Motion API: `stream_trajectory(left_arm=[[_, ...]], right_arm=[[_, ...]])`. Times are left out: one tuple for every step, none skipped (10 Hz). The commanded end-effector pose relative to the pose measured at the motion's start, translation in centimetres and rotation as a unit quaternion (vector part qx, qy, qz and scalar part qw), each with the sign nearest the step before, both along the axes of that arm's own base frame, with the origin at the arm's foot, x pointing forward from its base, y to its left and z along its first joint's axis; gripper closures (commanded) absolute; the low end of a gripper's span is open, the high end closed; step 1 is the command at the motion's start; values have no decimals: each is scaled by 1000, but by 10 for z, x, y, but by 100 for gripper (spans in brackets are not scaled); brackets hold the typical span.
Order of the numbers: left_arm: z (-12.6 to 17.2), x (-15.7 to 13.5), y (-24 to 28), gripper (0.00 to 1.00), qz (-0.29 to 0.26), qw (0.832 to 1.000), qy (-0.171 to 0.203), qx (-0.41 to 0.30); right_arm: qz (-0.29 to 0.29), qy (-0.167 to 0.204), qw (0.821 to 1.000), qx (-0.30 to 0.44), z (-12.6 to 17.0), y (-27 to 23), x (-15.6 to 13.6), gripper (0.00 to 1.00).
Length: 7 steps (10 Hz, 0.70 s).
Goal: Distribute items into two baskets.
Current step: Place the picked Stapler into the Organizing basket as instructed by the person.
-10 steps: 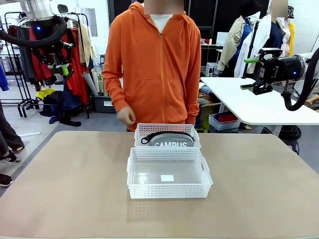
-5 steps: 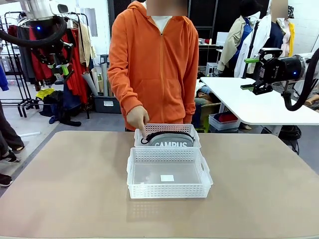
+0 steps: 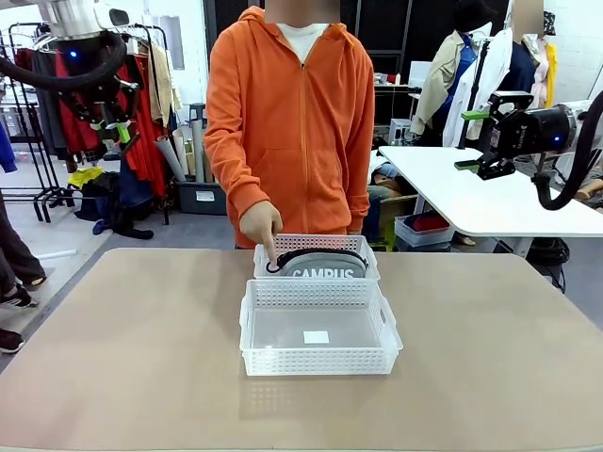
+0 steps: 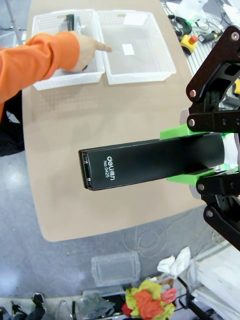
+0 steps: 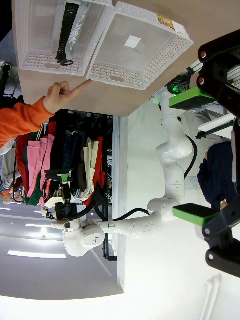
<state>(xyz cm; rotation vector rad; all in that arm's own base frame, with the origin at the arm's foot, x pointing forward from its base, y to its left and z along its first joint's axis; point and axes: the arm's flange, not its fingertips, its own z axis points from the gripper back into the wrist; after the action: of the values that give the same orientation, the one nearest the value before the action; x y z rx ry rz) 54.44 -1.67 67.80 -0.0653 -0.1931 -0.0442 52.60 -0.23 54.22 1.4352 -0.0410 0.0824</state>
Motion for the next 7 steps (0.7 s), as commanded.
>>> stream_trajectory(left_arm=[[2,0,0,100,5,1000,-4,2],[2,0,0,100,5,1000,-4,2],[2,0,0,100,5,1000,-4,2],[2,0,0,100,5,1000,-4,2],[2,0,0,100,5,1000,-4,2],[2,0,0,100,5,1000,-4,2],[0,0,0,100,0,1000,0,0]], right_arm=[[1,-2,1000,0,3,0,0,0],[1,-2,1000,0,3,0,0,0],[1,-2,1000,0,3,0,0,0],[1,-2,1000,0,3,0,0,0],[1,-2,1000,0,3,0,0,0],[1,-2,1000,0,3,0,0,0],[1,-2,1000,0,3,0,0,0]])
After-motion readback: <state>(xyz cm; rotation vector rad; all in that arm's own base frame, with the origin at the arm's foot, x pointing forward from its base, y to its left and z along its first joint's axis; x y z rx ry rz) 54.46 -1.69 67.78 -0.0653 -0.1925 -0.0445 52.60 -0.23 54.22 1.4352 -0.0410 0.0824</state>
